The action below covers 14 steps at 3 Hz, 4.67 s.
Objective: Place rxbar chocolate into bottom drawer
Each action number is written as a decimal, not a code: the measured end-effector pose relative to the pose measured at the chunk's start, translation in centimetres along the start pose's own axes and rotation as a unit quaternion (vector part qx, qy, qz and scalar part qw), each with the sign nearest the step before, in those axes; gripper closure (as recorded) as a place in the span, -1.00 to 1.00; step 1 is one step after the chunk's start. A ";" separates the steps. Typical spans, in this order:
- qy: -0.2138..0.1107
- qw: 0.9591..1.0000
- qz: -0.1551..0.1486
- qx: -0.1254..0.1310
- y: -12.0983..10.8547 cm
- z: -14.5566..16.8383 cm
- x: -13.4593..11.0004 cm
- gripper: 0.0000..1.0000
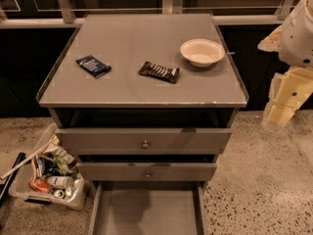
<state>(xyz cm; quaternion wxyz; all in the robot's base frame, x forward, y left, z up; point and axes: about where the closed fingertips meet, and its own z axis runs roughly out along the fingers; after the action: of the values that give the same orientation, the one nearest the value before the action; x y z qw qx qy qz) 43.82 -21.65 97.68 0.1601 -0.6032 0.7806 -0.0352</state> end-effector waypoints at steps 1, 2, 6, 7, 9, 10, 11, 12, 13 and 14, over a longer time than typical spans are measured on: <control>0.000 1.000 0.000 0.000 0.0 0.0 0.0 -1.00; -0.009 1.000 0.000 0.005 -0.6 -0.2 -1.0 -1.00; -0.118 0.992 0.004 0.040 -8.8 2.4 -7.8 -1.00; -0.148 0.988 -0.002 0.042 -10.8 3.6 -9.8 -1.00; -0.175 0.984 -0.030 0.011 -13.0 7.4 -14.4 -1.00; -0.174 0.984 -0.032 -0.010 -13.7 10.1 -15.5 -1.00; -0.167 0.985 -0.029 -0.028 -14.3 12.8 -16.3 -1.00; -0.158 0.986 -0.022 -0.049 -14.6 15.5 -16.6 -1.00; -0.153 0.986 -0.011 -0.069 -14.4 17.8 -16.7 -1.00; -0.147 0.985 0.003 -0.092 -14.6 20.8 -17.4 -1.00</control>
Offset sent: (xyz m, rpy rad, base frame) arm 0.0139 0.0151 0.0055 0.0306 -0.0081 0.0061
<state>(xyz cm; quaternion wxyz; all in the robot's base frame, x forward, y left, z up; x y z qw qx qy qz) 67.31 -6.15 85.21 0.2172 -0.6117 0.7501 0.1262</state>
